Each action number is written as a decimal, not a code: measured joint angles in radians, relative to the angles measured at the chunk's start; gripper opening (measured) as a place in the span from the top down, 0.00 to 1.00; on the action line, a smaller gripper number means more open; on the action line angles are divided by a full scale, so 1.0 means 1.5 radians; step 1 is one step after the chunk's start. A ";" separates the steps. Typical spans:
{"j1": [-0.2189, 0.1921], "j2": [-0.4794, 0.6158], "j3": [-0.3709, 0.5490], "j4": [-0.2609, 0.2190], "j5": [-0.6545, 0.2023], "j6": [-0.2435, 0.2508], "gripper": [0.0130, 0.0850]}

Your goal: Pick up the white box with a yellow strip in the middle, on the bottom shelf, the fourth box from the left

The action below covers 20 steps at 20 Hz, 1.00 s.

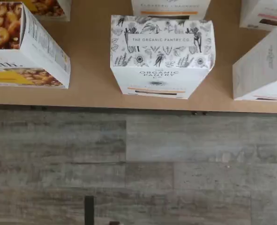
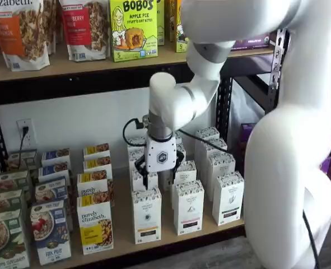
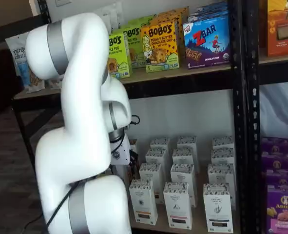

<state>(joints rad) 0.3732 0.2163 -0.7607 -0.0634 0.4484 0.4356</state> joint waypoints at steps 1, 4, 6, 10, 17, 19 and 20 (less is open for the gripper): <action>0.001 0.013 -0.007 0.004 -0.005 -0.002 0.00; 0.005 0.051 -0.029 0.007 -0.017 -0.001 0.00; 0.007 0.076 -0.045 0.003 -0.026 0.005 0.00; 0.004 0.126 -0.078 -0.027 -0.044 0.030 0.00; -0.009 0.187 -0.128 -0.039 -0.053 0.029 0.00; -0.011 0.203 -0.142 -0.038 -0.054 0.025 0.00; -0.013 0.213 -0.150 -0.035 -0.057 0.021 0.00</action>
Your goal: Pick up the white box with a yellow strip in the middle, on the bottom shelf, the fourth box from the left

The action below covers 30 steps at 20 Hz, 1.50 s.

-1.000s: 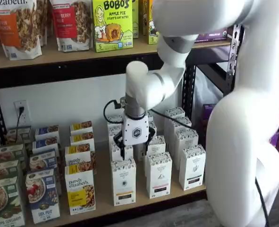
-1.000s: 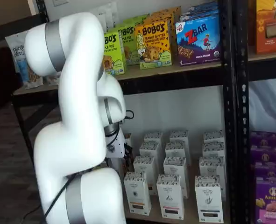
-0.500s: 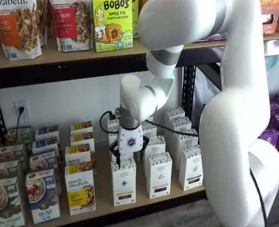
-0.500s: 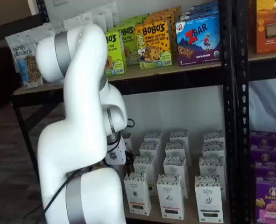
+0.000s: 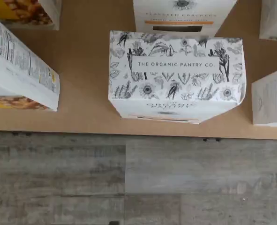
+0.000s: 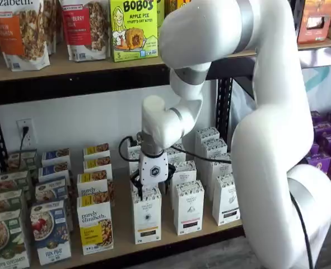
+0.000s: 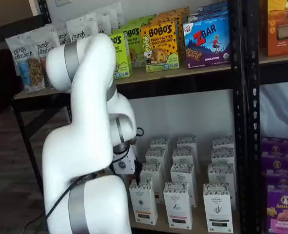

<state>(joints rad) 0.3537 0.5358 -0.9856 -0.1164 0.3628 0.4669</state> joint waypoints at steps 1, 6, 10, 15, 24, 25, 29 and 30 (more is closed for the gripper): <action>-0.001 0.006 -0.005 0.002 -0.002 -0.003 0.00; -0.009 0.043 -0.040 0.004 -0.010 -0.013 0.00; -0.014 0.065 -0.063 0.006 -0.015 -0.020 0.00; -0.017 0.092 -0.096 0.011 -0.017 -0.028 0.00; -0.013 0.139 -0.159 -0.008 -0.002 -0.006 0.00; -0.013 0.143 -0.165 -0.009 0.001 -0.005 0.00; -0.012 0.155 -0.183 -0.010 0.014 -0.004 0.00; -0.012 0.158 -0.187 -0.010 0.017 -0.004 0.00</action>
<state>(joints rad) 0.3360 0.7726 -1.2668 -0.1314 0.3878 0.4616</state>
